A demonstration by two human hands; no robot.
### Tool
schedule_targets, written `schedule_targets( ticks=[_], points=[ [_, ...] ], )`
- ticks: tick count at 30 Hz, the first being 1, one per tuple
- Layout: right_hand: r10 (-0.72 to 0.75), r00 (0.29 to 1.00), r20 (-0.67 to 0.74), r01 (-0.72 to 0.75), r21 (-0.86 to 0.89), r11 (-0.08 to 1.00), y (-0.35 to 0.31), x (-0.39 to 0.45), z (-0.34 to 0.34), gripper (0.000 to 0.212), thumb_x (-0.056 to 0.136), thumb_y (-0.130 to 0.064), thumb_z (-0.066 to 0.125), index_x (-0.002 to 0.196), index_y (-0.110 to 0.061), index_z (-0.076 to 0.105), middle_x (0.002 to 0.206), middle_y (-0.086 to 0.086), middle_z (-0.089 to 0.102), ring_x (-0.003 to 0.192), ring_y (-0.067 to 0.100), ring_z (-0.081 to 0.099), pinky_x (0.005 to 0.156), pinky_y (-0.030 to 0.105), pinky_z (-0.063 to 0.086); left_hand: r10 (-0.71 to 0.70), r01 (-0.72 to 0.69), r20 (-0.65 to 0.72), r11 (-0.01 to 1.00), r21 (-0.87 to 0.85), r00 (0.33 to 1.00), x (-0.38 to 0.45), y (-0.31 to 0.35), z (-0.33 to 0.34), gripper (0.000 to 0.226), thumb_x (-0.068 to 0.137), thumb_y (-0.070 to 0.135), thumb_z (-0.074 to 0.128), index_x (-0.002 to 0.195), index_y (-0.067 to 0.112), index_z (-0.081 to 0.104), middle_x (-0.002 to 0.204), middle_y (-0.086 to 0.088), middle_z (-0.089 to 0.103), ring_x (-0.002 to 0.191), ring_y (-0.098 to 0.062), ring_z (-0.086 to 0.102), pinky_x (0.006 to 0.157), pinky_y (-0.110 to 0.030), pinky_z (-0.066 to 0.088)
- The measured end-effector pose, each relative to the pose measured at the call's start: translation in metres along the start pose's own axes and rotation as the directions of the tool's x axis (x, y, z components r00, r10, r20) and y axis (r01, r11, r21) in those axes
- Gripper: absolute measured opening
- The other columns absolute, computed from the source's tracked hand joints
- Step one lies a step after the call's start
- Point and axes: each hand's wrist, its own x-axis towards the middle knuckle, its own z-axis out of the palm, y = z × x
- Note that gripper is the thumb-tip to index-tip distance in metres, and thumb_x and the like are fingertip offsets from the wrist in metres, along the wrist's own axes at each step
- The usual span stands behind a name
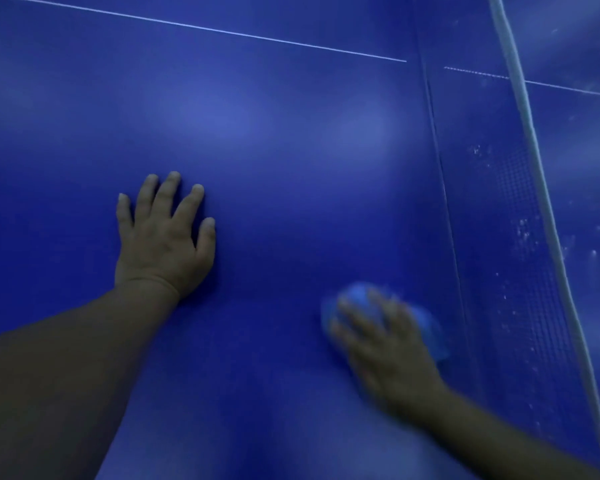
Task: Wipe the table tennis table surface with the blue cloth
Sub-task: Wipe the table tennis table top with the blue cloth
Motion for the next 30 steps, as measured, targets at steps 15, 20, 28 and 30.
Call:
schedule_targets(
  ticks=[15, 20, 28, 30],
  points=[
    [0.03, 0.999, -0.036, -0.026, 0.094, 0.995, -0.099, -0.078, 0.002, 0.047, 0.099, -0.036, 0.043, 0.145, -0.031, 0.048, 0.157, 0.0, 0.038, 0.143, 0.038, 0.033, 0.111, 0.055, 0.029, 0.09, -0.09, -0.008, 0.975, -0.204, 0.996, -0.172, -0.027, -0.03, 0.058, 0.097, 0.036, 0.034, 0.139, 0.001, 0.052, 0.152, -0.023, 0.039, 0.143, -0.041, 0.032, 0.119, -0.057, 0.016],
    [0.182, 0.977, -0.112, -0.181, 0.021, 0.983, -0.001, 0.005, 0.005, 0.045, 0.102, -0.032, 0.039, 0.146, -0.026, 0.04, 0.153, 0.008, 0.044, 0.136, 0.047, 0.04, 0.105, 0.062, 0.035, 0.13, -0.128, 0.074, 0.991, -0.034, 0.989, -0.28, -0.036, -0.021, 0.062, 0.103, 0.043, 0.023, 0.147, 0.005, 0.044, 0.159, -0.016, 0.031, 0.149, -0.035, 0.022, 0.122, -0.052, 0.009],
    [-0.031, 0.999, -0.019, 0.033, 0.093, 0.995, -0.097, -0.069, 0.001, 0.048, 0.098, -0.036, 0.041, 0.146, -0.033, 0.044, 0.157, -0.001, 0.038, 0.144, 0.04, 0.03, 0.112, 0.058, 0.027, 0.131, -0.132, 0.08, 0.991, 0.009, 0.988, -0.288, -0.042, -0.012, 0.058, 0.098, 0.038, 0.033, 0.148, 0.01, 0.044, 0.16, -0.018, 0.029, 0.15, -0.039, 0.018, 0.122, -0.053, 0.006],
    [-0.226, 0.973, 0.046, 0.219, 0.125, 0.968, -0.1, -0.111, -0.003, 0.046, 0.102, -0.037, 0.04, 0.148, -0.035, 0.043, 0.159, -0.004, 0.035, 0.147, 0.035, 0.027, 0.115, 0.056, 0.025, 0.129, -0.131, 0.083, 0.991, 0.018, 0.988, -0.288, -0.041, -0.011, 0.058, 0.098, 0.037, 0.033, 0.147, 0.009, 0.045, 0.159, -0.018, 0.031, 0.15, -0.04, 0.019, 0.122, -0.055, 0.007]
  ],
)
